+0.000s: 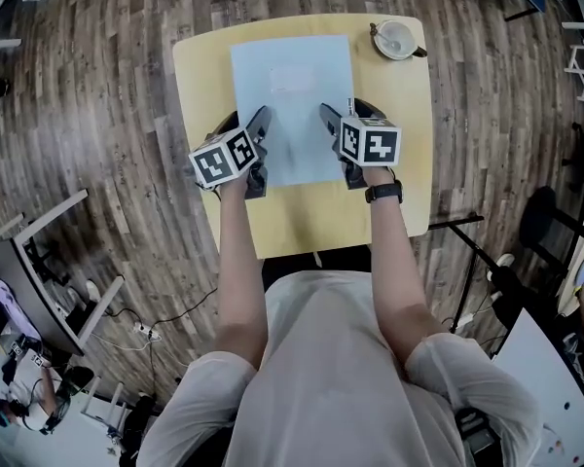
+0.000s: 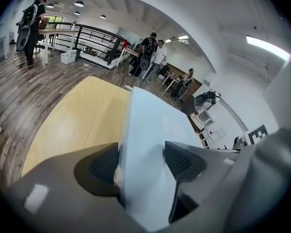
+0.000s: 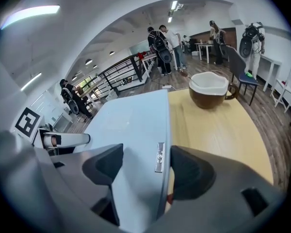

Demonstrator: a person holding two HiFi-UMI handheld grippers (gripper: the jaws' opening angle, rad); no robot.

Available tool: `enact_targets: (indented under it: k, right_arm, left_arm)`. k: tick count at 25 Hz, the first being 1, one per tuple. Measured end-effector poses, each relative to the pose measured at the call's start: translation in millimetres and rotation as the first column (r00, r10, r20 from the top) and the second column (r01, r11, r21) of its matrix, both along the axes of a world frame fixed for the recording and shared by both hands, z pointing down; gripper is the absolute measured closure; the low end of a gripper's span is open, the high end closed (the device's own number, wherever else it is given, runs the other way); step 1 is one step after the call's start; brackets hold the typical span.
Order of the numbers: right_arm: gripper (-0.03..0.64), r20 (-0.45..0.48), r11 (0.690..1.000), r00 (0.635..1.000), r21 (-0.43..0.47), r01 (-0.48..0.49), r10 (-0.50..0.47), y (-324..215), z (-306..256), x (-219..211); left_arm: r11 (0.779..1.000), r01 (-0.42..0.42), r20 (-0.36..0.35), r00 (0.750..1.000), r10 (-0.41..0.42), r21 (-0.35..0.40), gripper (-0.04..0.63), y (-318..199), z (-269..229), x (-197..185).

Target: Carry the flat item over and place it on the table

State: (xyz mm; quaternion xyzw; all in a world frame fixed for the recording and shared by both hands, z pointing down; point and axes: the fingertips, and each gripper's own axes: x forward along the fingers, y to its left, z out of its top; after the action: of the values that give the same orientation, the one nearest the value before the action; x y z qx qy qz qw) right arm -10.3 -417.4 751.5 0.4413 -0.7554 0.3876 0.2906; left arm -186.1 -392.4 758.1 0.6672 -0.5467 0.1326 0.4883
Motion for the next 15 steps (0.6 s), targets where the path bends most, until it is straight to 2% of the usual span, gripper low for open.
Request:
enact_targets:
  k: [7,11,13,15]
  right_arm:
    - [0.324,0.008,1.000,1.000,0.006,-0.015,0.015,1,4,5]
    - [0.324,0.036,0.999,0.999,-0.030,-0.031,0.032,4,6,9]
    - [0.324,0.046,0.999,0.998,-0.032,-0.042,0.043,4,0,13]
    - [0.324,0.058,0.999,0.997,0.007,-0.051,0.051,1,-16,16]
  left_arm:
    - [1.000,0.011,-0.032,0.999,-0.010,0.007,0.299,2,4,3]
    - [1.000,0.008,-0.043,0.999,-0.008,0.010,0.299,4,2,3]
    - [1.000,0.011,-0.022,1.000,-0.010,0.018,0.299,4,-4,1]
    - [0.999,0.010,0.005,1.000,-0.010,0.048,0.301,4,-17,0]
